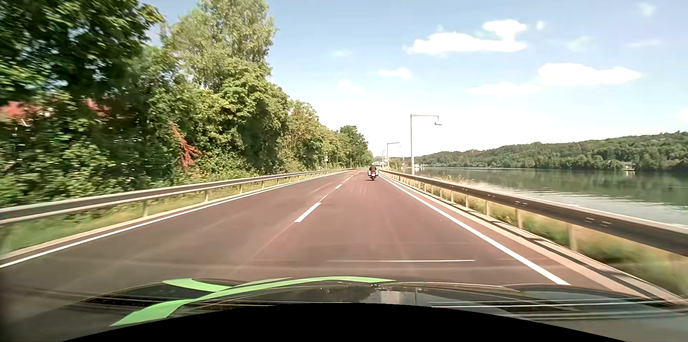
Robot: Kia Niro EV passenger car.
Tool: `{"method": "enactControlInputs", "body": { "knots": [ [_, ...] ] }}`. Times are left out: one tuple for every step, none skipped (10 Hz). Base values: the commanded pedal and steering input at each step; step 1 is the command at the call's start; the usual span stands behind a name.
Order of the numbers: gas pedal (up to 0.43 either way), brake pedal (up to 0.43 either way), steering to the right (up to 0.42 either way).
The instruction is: Follow the waypoints while adhering to traffic rules and regulations
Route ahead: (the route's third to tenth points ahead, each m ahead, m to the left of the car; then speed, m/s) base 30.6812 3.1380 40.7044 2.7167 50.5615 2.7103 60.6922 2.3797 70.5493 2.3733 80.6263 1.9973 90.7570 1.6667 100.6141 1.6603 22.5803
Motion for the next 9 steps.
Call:
{"method": "enactControlInputs", "body": {
  "knots": [
    [0.209,0.000,0.002],
    [0.169,0.000,0.002],
    [0.169,0.000,0.001],
    [0.169,0.000,0.001],
    [0.169,0.000,0.001],
    [0.157,0.000,0.001],
    [0.157,0.000,0.001],
    [0.157,0.000,0.001],
    [0.130,0.000,0.001]
  ]
}}
